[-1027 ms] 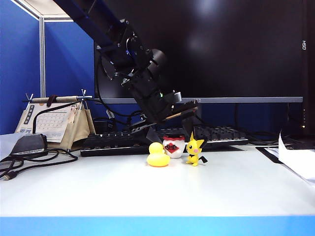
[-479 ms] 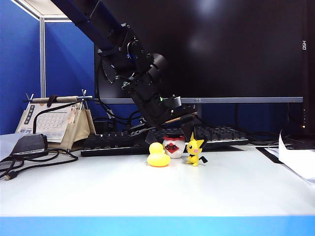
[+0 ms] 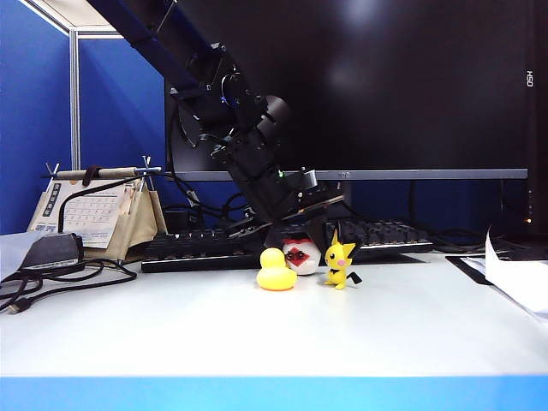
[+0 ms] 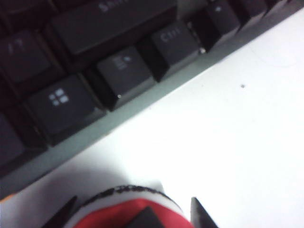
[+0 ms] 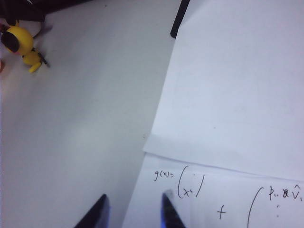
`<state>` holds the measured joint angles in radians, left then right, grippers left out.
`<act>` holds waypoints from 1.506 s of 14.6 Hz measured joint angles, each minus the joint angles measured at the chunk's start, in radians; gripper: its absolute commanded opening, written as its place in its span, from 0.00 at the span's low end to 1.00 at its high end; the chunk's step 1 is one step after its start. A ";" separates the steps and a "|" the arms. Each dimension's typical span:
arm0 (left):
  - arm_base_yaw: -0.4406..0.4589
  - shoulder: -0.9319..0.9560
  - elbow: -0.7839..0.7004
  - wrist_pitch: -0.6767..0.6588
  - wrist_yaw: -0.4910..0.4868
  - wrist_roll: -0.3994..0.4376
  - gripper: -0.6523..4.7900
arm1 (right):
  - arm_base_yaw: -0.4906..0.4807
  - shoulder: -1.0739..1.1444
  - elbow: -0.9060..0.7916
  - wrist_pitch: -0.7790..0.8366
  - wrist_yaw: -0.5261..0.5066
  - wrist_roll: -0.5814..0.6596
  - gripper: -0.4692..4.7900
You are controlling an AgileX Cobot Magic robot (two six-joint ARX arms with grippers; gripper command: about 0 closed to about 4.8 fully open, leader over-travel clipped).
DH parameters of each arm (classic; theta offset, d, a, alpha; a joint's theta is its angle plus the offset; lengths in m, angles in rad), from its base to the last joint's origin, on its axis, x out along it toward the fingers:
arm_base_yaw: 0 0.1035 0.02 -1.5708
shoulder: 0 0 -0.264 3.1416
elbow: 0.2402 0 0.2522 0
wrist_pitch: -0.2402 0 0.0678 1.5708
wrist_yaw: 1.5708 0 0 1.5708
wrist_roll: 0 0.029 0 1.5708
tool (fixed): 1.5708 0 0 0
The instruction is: Pick up the doll with a different color than the other dolls and place it near you.
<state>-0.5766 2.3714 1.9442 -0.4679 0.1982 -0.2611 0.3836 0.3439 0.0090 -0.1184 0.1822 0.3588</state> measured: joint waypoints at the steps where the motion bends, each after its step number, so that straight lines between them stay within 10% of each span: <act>1: 0.000 0.000 0.000 0.000 0.001 0.000 0.26 | 0.000 0.000 0.000 0.000 0.000 0.000 0.36; 5: -0.018 -0.008 -0.002 -0.015 -0.001 0.057 0.11 | 0.000 0.000 0.000 0.000 0.000 0.000 0.36; 22: -0.086 -0.304 -0.003 -0.167 -0.113 0.115 0.11 | 0.000 0.000 0.000 0.000 0.000 0.000 0.36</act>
<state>-0.6624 2.0674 1.9415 -0.6346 0.0853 -0.1459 0.3836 0.3439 0.0090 -0.1184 0.1822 0.3588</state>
